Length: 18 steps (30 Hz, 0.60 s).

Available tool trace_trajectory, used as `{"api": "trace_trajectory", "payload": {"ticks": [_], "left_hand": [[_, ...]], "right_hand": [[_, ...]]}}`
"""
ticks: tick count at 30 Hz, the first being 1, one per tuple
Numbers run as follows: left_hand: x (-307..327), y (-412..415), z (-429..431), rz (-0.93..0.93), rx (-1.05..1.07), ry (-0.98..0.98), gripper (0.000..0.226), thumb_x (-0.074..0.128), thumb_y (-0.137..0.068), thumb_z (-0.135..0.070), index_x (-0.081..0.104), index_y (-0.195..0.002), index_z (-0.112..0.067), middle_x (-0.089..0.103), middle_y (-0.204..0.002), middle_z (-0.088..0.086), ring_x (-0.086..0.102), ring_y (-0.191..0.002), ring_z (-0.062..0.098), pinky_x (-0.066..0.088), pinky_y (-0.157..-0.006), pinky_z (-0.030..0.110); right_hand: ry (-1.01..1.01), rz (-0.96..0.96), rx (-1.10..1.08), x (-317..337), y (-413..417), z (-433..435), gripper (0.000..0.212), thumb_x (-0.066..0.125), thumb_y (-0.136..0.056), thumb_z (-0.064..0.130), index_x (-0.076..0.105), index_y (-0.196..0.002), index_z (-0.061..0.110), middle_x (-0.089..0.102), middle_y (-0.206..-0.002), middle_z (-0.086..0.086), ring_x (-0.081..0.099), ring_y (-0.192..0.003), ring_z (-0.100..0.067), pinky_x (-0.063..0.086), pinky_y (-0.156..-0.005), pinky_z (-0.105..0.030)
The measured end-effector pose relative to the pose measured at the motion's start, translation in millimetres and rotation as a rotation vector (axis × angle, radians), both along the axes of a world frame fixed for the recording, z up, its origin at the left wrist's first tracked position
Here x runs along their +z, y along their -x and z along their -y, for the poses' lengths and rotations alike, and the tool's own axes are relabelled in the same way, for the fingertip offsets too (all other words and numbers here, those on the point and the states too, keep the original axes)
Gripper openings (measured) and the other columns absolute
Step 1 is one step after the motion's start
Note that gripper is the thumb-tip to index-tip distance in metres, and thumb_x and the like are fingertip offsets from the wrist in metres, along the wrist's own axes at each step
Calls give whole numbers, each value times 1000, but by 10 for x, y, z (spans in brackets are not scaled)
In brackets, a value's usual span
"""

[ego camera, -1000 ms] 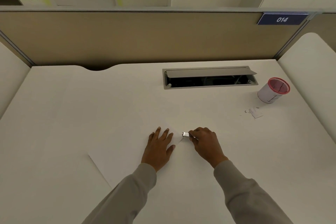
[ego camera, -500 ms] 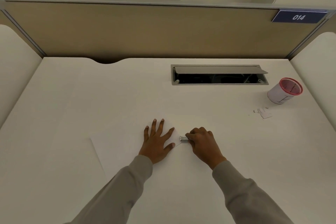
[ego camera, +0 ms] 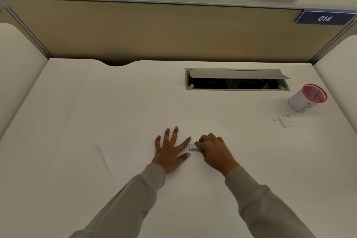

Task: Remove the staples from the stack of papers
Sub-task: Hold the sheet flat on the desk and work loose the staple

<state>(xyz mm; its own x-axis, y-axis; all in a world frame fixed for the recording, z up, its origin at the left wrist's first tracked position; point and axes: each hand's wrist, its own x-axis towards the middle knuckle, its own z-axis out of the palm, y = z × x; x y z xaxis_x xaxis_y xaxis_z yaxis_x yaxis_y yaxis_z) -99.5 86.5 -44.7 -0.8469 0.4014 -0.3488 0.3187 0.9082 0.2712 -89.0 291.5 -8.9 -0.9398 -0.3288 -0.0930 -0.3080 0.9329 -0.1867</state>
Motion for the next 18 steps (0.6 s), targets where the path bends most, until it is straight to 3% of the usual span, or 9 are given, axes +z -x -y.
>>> {"api": "trace_trajectory", "payload": {"ticks": [7, 14, 18], "left_hand": [[-27, 17, 15, -5, -4, -9, 64, 22, -96, -71, -7, -152, -54, -27, -164, -2, -29, -149, 28, -10, -119, 59], [-21, 24, 10, 0, 1, -35, 64, 20, -93, -72, -1, -152, -56, -27, -164, 0, -30, -148, 31, -9, -119, 60], [-4, 29, 0, 22, 21, -61, 58, 23, -99, -66, 0, -152, -57, -29, -163, -1, -33, -147, 30, -13, -119, 58]], "right_hand": [[-26, -21, -25, 33, 29, -52, 19, 68, -85, 13, 74, -97, 27, 65, -93, 8, 57, -88, -19, 32, -68, -31], [3, 62, 14, 58, 77, -26, 23, 54, -95, 19, 70, -111, 26, 63, -105, 6, 52, -99, -20, 34, -74, -33], [49, 58, 20, 68, 44, -9, 24, 56, -97, 27, 68, -116, 34, 61, -103, 7, 51, -96, -20, 30, -74, -33]]}}
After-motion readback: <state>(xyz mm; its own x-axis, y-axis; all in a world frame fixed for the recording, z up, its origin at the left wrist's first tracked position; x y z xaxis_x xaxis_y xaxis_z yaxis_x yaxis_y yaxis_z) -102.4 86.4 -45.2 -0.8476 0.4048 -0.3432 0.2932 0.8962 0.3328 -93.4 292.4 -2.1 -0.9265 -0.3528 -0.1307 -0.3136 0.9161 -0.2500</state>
